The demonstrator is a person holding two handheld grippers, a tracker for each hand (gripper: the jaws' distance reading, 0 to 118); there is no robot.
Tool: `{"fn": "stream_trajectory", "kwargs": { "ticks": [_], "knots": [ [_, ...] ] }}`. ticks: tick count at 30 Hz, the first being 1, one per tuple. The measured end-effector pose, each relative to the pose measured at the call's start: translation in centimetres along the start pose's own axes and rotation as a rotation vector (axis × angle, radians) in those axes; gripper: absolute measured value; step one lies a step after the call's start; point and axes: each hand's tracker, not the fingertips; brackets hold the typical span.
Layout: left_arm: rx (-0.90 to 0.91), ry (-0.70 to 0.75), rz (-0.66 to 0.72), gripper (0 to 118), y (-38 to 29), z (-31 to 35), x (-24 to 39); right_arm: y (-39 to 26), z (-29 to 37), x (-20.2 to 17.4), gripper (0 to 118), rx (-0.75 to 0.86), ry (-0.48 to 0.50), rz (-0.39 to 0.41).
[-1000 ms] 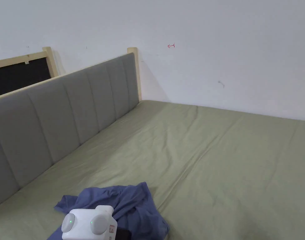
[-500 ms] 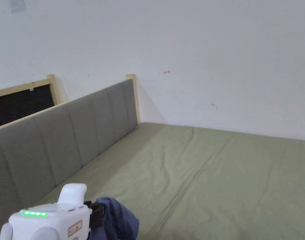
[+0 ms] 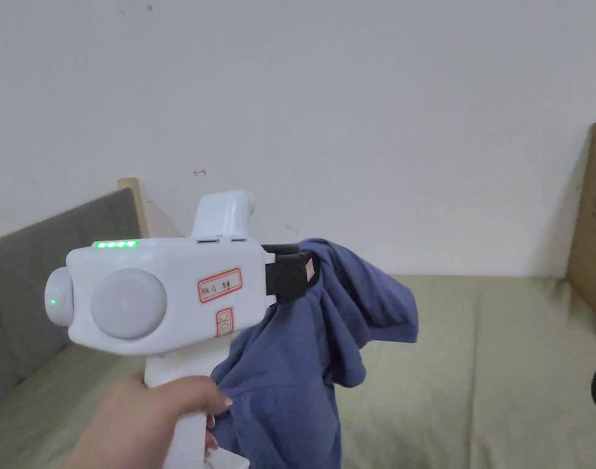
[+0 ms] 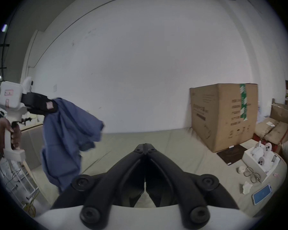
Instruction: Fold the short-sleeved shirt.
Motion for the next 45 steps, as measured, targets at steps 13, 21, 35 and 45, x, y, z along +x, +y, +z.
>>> {"fn": "stream_trajectory", "kwargs": {
  "ticks": [13,21,35,45],
  "knots": [
    [-0.887,-0.124,0.313,10,-19.5,-25.0,5.7,-2.1,1.6,7.8,0,-0.099,-0.166,-0.007],
    [-0.894,-0.105,0.464,112,-23.9,-25.6,4.1,-4.7,0.0,8.5,0,-0.208,-0.173,0.003],
    [0.086,0.222,0.017,16,-13.8,-2.2,1.1,-3.3,0.3,4.8,0,-0.038,-0.116,-0.023],
    [0.171,0.342,0.037,0,-16.5,0.0,1.5,-3.4,-0.7,2.8,0,0.008,-0.116,0.016]
  ]
}}
